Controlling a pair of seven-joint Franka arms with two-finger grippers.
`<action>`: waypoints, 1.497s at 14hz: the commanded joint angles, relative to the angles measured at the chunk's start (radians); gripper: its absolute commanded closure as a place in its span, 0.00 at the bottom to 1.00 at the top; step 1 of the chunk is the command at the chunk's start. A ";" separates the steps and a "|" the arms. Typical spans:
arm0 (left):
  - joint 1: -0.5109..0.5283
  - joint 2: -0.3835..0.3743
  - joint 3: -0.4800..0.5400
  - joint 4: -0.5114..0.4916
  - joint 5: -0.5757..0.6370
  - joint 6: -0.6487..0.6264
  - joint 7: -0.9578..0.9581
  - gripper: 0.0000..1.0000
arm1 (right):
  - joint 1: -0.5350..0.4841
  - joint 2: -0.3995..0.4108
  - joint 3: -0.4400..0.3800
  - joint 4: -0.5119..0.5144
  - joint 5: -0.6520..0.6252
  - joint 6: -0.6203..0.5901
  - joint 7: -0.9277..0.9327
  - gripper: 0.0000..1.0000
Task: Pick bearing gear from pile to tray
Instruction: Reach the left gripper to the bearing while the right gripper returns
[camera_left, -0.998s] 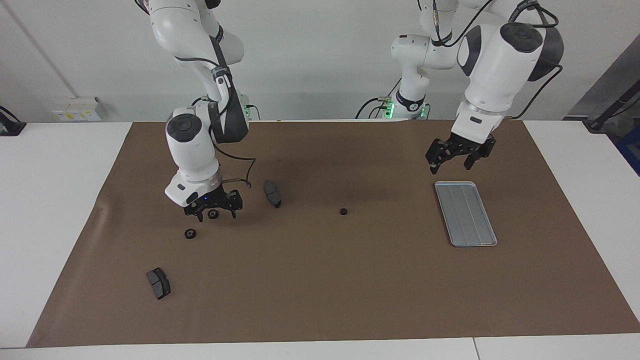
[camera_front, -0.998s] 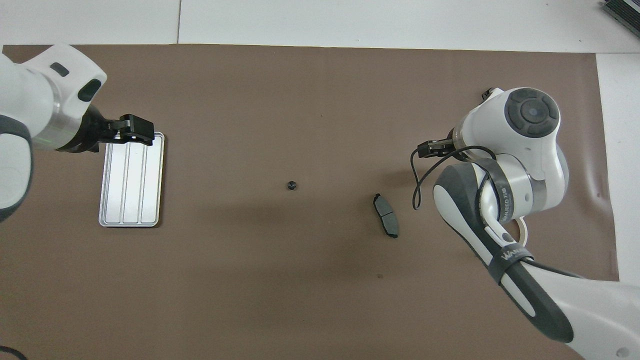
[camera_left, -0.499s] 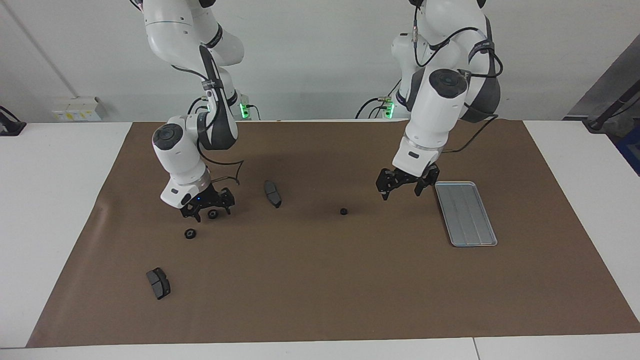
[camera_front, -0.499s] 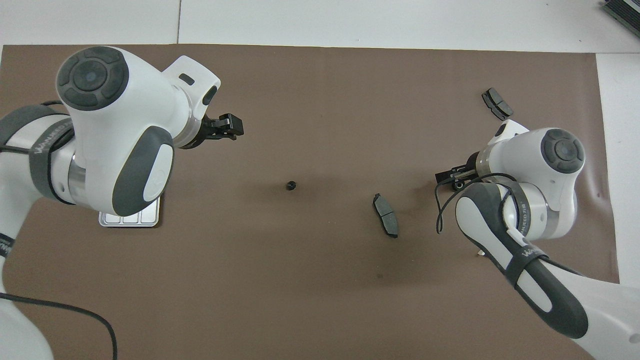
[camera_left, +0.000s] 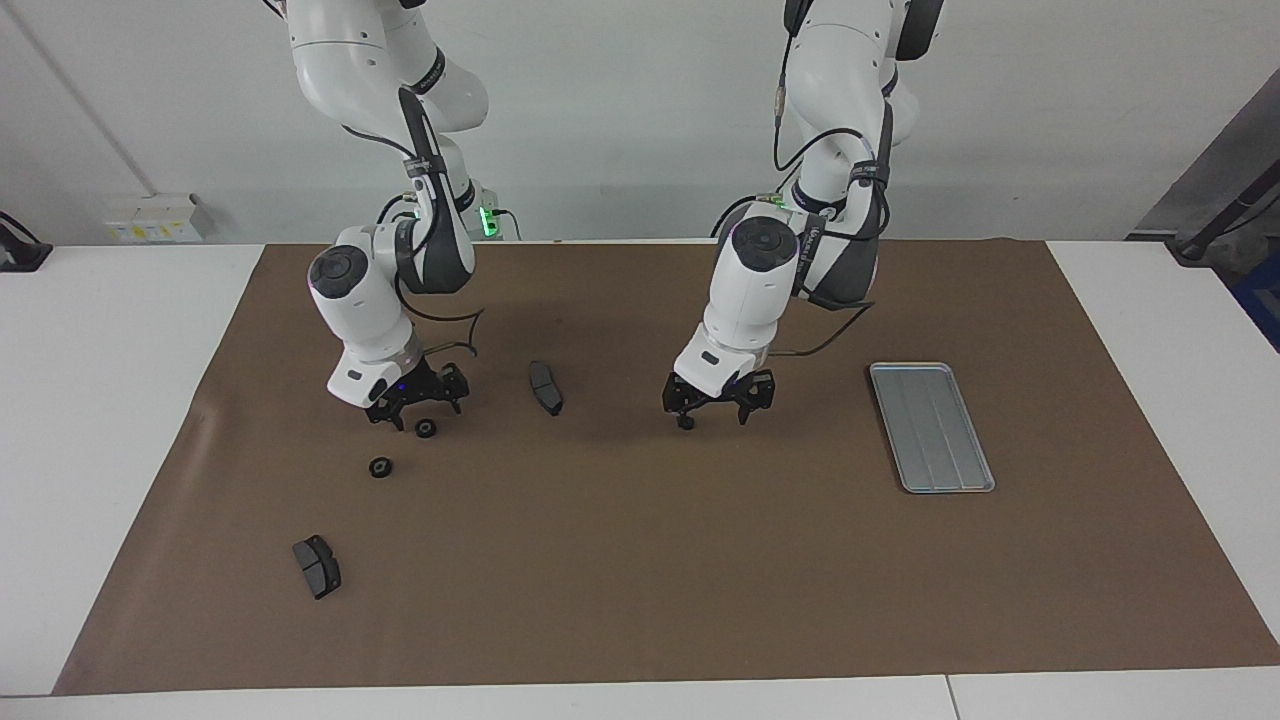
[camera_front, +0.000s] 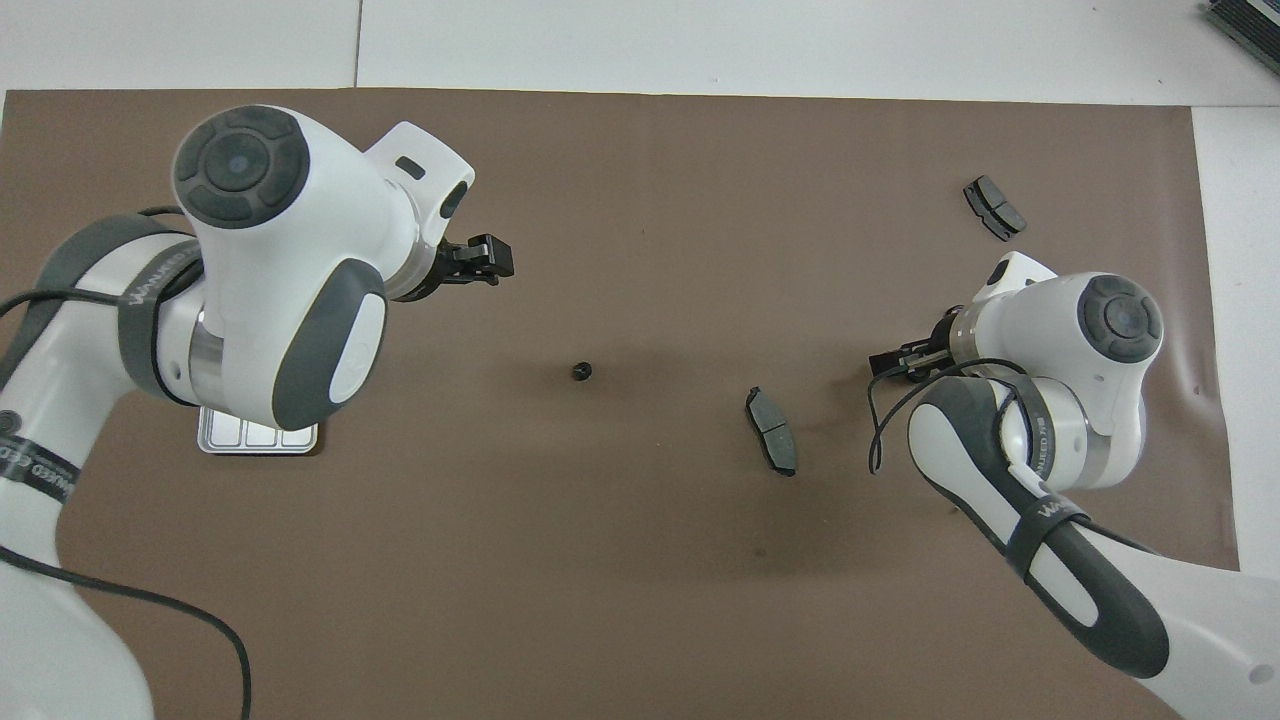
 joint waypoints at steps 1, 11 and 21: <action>-0.025 0.026 0.018 -0.045 -0.018 0.088 0.001 0.00 | -0.027 -0.030 0.015 -0.027 0.030 -0.011 -0.045 0.01; -0.071 0.020 0.016 -0.137 -0.017 0.131 0.016 0.10 | -0.015 -0.017 0.015 -0.027 0.030 0.044 -0.014 0.37; -0.080 0.017 0.016 -0.150 -0.018 0.142 0.021 0.49 | -0.015 -0.005 0.015 -0.039 0.030 0.115 0.015 0.43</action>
